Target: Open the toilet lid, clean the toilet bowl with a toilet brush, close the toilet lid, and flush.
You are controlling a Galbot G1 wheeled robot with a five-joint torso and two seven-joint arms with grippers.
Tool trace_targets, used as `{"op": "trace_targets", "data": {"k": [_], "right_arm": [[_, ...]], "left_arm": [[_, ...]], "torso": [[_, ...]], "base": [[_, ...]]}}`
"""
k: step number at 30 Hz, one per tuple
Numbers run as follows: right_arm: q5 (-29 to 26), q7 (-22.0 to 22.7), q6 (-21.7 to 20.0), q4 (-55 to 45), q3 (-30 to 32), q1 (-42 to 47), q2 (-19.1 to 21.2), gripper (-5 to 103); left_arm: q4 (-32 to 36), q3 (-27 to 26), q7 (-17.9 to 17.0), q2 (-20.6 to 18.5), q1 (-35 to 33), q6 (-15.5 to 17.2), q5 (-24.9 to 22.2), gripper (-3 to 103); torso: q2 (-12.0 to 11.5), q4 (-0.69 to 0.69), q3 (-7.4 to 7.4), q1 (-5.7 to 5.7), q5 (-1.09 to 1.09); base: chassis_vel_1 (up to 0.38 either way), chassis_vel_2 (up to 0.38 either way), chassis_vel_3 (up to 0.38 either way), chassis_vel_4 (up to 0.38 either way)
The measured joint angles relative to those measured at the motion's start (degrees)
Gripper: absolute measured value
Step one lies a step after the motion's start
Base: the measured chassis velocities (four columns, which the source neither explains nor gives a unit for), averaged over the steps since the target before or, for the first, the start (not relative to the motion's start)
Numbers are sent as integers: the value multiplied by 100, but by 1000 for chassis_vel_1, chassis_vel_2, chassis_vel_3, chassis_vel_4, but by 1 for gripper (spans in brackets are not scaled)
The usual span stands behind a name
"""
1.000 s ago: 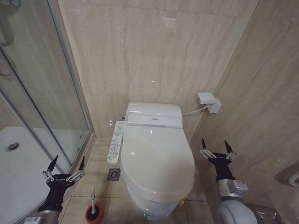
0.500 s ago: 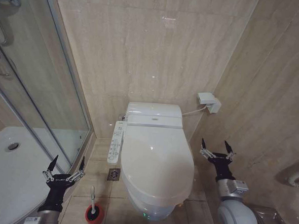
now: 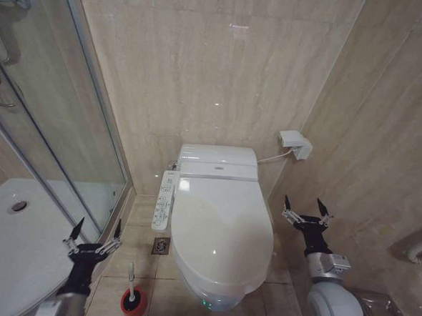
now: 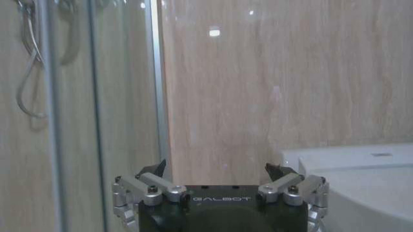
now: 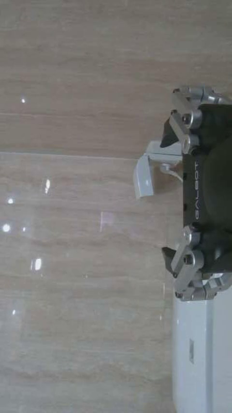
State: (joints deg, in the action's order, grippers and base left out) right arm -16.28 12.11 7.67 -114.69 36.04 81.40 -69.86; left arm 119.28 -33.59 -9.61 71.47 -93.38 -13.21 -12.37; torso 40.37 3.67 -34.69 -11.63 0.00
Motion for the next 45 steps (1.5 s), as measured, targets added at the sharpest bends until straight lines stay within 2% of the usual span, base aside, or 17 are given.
{"op": "trace_targets", "data": {"k": [2,4,5,7,8,9,10,12,14,19,23,24,26,27,28,34,45], "right_arm": [[0,1,0,0,0,0,0,100],[2,1,0,0,0,0,0,100],[2,1,0,0,0,0,0,100],[2,1,0,0,0,0,0,100],[2,1,0,0,0,0,0,100],[2,1,0,1,0,0,0,100],[3,1,0,1,0,0,0,100],[4,1,0,1,0,0,0,100],[4,2,0,1,1,0,0,100],[5,2,0,0,0,0,0,100],[6,2,0,1,0,0,0,100],[6,2,0,1,0,0,0,100],[7,1,0,1,0,0,0,100],[7,2,0,1,0,0,0,100],[7,1,0,1,0,0,0,100],[7,1,0,1,0,0,0,100],[7,2,0,1,0,0,0,100]], "left_arm": [[-24,129,-73,-11,218,266,-26,100],[-77,429,-235,-38,706,855,-89,100],[-77,429,-235,-38,706,855,-89,100],[-124,667,-364,-60,1093,1326,-137,100],[-124,667,-364,-60,1093,1326,-137,100],[-144,762,-417,-68,1254,1520,-157,100],[-147,830,-431,-92,1397,1569,-71,100],[1,843,-433,-157,1503,1475,186,100],[87,835,-437,-174,1480,1453,253,100],[300,696,-407,-275,1332,1197,419,100],[225,498,-210,-366,1305,622,418,100],[225,498,-210,-366,1305,622,418,100],[123,431,-72,-384,1270,334,415,100],[-41,357,44,-392,1192,-19,424,100],[-151,320,60,-381,1119,-184,426,100],[-294,253,-31,-237,974,-371,414,100],[-230,252,-105,-80,920,-350,407,100]], "torso": [[0,0,0,0,0],[0,1,0,0,1],[0,1,0,0,1],[0,0,0,-1,1],[0,0,0,-1,1],[0,0,0,0,0],[-1,1,-1,-1,-2],[0,3,0,-1,2],[-1,-2,-1,-1,2],[0,-2,0,-1,1],[0,0,0,0,1],[0,0,0,0,1],[0,1,0,-1,0],[0,1,0,0,1],[0,0,0,0,0],[0,0,0,0,0],[0,0,0,0,0]], "base": [[0,0,0,0],[0,0,0,0],[0,0,0,0],[0,0,0,0],[0,0,0,0],[0,0,0,0],[0,0,0,0],[0,0,0,0],[0,0,0,0],[0,0,0,0],[0,0,0,0],[0,0,0,0],[0,0,0,0],[0,0,0,0],[0,0,0,0],[0,0,0,0],[0,0,0,0]]}}
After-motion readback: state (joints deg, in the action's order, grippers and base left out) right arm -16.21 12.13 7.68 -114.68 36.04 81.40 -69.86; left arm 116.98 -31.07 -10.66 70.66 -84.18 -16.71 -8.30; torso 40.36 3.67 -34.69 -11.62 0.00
